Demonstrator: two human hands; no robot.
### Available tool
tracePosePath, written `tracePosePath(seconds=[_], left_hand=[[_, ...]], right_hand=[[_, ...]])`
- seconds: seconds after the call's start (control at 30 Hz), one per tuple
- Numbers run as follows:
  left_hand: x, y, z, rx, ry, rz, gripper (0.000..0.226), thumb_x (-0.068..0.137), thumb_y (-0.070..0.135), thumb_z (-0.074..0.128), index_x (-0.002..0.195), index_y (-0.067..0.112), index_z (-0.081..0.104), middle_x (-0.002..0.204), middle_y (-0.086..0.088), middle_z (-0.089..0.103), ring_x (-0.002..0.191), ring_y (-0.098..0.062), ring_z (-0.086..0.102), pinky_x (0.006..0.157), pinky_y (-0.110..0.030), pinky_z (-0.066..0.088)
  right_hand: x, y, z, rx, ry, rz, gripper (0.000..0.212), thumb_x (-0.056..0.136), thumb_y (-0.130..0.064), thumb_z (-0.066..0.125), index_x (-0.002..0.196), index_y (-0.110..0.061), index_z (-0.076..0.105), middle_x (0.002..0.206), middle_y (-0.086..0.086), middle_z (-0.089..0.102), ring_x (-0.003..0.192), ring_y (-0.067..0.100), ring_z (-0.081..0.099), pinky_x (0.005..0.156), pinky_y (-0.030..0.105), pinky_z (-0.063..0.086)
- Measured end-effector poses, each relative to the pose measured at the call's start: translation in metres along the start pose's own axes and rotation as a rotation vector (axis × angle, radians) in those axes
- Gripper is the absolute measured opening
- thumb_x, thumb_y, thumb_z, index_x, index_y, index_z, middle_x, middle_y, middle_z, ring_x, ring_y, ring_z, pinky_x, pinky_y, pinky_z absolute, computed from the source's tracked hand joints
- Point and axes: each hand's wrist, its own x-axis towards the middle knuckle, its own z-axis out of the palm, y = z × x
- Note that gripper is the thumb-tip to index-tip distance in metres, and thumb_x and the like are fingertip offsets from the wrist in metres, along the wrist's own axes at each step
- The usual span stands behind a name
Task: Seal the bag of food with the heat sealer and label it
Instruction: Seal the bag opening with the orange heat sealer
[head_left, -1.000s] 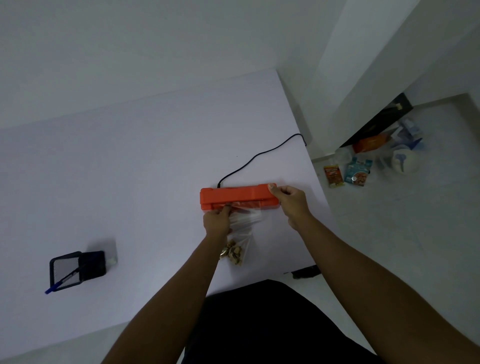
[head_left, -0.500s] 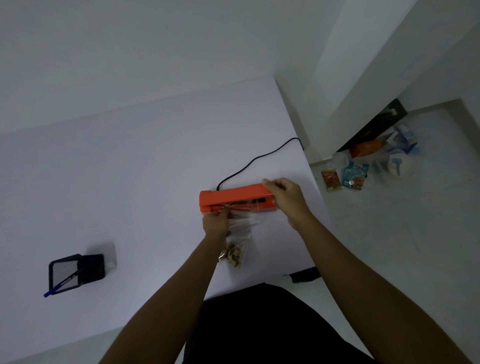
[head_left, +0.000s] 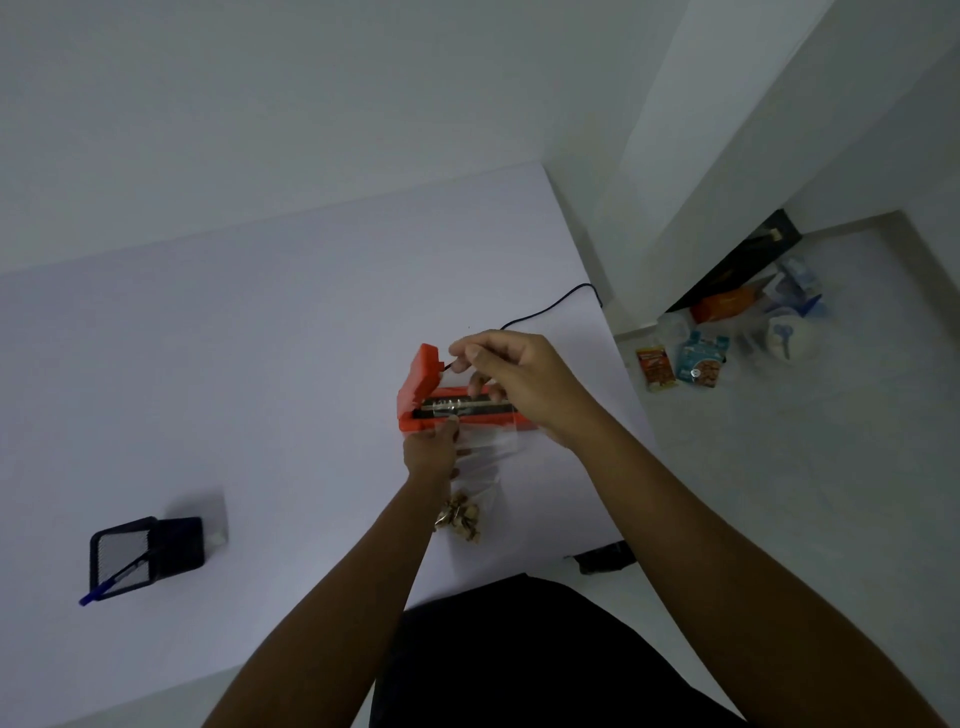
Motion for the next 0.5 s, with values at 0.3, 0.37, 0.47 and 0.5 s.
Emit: tracePosePath(seconds=[0.3,0.37,0.47,0.5], left_hand=[[0.001,0.005,-0.001,0.031,0.007,0.025,0.015,0.085,0.02,0.065,0.1,0.017,0.062,0.098,-0.009,0.069,0.081,-0.023,0.063,0.068,-0.04,0.055],[-0.002,0.006,-0.001,0.084,0.024,0.066,0.015,0.085,0.018,0.064,0.099,0.014,0.062,0.094,-0.009,0.068,0.076,-0.02,0.062,0.062,-0.034,0.054],[-0.002,0.004,0.0,0.126,0.045,0.12,0.012,0.086,0.015,0.064,0.096,0.009,0.064,0.092,-0.012,0.069,0.071,-0.019,0.063,0.055,-0.028,0.05],[-0.002,0.003,0.0,0.127,0.042,0.134,0.011,0.087,0.014,0.064,0.095,0.007,0.065,0.09,-0.011,0.07,0.067,-0.018,0.065,0.051,-0.026,0.048]], right_hand=[[0.0,0.112,-0.03,-0.406,0.288,0.224,0.017,0.092,-0.01,0.059,0.095,-0.004,0.074,0.082,0.009,0.07,0.075,0.024,0.066,0.076,0.037,0.056],[-0.002,0.124,-0.029,-0.394,0.279,0.247,0.018,0.093,-0.006,0.057,0.102,-0.002,0.072,0.083,0.013,0.069,0.071,0.024,0.065,0.074,0.035,0.055],[-0.001,0.138,-0.027,-0.376,0.307,0.244,0.022,0.096,-0.004,0.052,0.109,-0.003,0.07,0.092,0.015,0.071,0.065,0.019,0.063,0.066,0.024,0.053],[-0.001,0.141,-0.027,-0.366,0.314,0.24,0.023,0.096,-0.003,0.05,0.109,-0.003,0.069,0.09,0.013,0.07,0.063,0.016,0.063,0.064,0.021,0.051]])
